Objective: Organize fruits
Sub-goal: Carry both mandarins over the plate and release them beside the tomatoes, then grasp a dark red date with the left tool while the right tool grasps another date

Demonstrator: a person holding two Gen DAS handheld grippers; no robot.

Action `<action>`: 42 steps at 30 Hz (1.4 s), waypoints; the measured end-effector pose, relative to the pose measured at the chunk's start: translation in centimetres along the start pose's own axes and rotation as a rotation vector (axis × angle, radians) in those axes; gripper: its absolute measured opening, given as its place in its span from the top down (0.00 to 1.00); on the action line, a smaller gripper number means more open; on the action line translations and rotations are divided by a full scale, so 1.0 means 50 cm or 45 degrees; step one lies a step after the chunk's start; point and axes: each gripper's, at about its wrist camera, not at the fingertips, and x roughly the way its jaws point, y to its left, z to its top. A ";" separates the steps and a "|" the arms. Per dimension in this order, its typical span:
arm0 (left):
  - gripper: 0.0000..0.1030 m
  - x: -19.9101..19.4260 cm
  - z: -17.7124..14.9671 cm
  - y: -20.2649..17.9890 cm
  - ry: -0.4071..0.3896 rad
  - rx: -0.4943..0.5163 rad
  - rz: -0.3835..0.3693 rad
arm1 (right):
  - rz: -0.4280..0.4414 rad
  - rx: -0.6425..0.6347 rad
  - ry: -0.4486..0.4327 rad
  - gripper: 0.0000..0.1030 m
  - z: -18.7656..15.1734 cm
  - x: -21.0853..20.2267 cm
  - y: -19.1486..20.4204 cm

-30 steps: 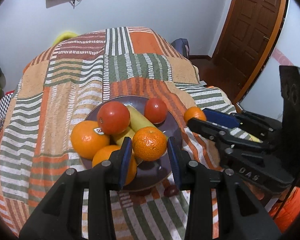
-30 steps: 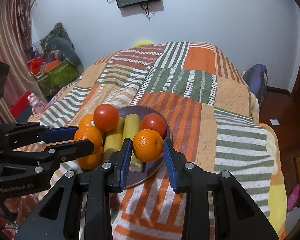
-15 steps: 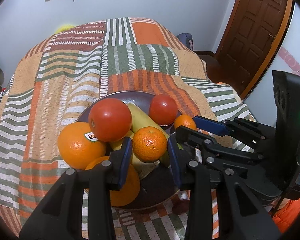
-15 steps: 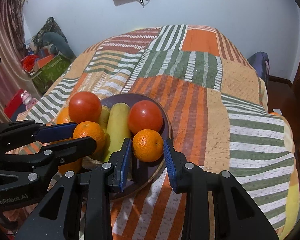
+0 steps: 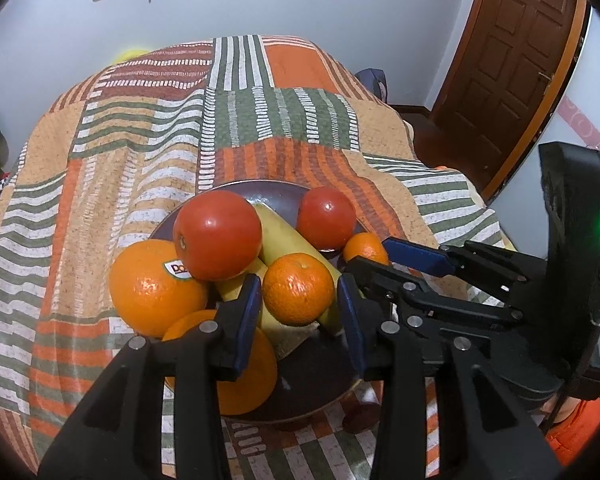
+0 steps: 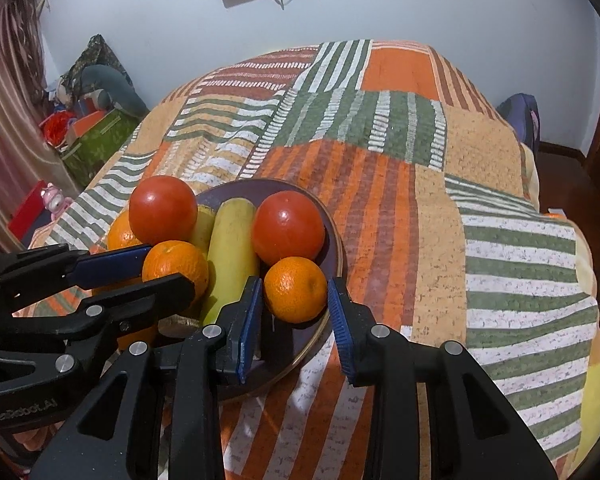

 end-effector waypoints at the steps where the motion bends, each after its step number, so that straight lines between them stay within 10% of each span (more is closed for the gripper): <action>1: 0.62 -0.003 0.000 -0.001 -0.001 0.003 0.002 | -0.004 -0.003 0.000 0.70 -0.001 -0.002 0.000; 20: 0.47 -0.166 -0.031 0.007 -0.146 0.052 0.099 | -0.033 -0.106 -0.065 0.69 -0.031 -0.108 0.050; 42: 0.43 -0.090 -0.166 0.037 0.132 0.031 0.055 | 0.059 -0.216 0.157 0.69 -0.114 -0.009 0.109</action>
